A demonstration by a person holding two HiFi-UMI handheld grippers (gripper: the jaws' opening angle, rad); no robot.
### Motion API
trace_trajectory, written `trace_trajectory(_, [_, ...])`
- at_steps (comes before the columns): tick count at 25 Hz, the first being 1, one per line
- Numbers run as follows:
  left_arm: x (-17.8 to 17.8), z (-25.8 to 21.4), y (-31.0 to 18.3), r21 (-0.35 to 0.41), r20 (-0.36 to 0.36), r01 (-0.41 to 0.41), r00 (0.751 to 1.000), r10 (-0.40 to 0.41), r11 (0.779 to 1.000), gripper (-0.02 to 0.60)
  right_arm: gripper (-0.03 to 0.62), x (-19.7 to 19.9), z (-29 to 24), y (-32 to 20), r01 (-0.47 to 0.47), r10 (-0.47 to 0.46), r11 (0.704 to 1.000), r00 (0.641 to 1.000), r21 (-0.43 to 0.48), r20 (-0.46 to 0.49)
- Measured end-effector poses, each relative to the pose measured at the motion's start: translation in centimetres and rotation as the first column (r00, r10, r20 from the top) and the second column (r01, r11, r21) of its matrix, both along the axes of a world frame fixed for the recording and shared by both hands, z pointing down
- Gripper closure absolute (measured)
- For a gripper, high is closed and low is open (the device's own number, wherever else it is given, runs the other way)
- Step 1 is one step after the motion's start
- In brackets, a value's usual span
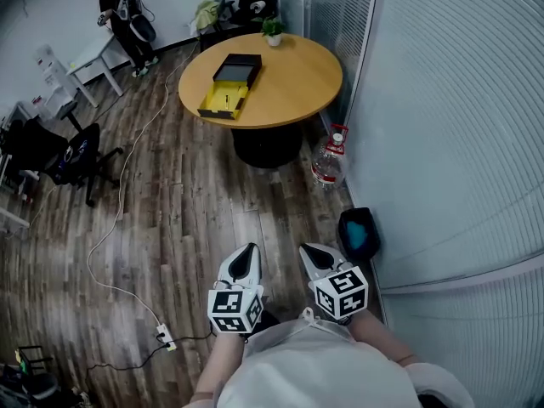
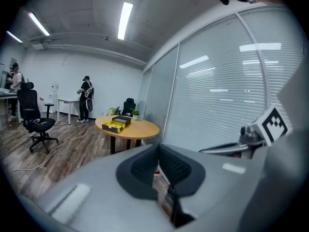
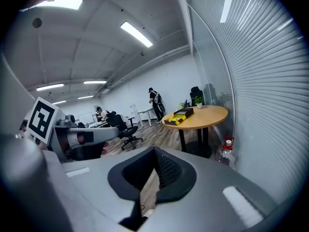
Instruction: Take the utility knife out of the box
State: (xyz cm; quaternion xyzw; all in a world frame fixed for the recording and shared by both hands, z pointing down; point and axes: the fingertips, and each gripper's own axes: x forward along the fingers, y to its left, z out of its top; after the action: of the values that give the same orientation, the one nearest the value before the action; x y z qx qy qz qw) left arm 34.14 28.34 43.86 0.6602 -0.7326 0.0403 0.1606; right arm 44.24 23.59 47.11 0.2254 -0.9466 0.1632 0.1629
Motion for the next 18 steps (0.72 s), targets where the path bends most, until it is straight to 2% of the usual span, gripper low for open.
trace_trajectory(5, [-5.8,0.3,-0.6,-0.007,-0.004,0.004,1.0,-0.004,1.0,0.575,0.594,-5.5,0.7,-0.9,0.003,-0.003,1.0,1.0,-0.026,-0.021])
trace_trajectory(9, [-13.1,-0.4,-1.8,0.015,-0.015,0.018,1.0,-0.018,1.0,0.575,0.594,-11.8,0.5,-2.1,-0.004,0.003,1.0,0.999,-0.008,-0.046])
trace_trajectory(13, [-20.2,-1.4,-2.9,0.039,-0.023,0.001,1.0,0.0,0.999,0.575,0.594,-18.1,-0.1,-3.1,-0.033,0.033,0.999,0.998,-0.005,-0.051])
trace_trajectory(18, [-28.3,-1.5,-2.7,0.036,-0.03,0.0,1.0,0.001,0.999,0.575,0.594,-25.5,-0.6,-3.7,-0.048,0.047,0.999,0.997,-0.015,-0.055])
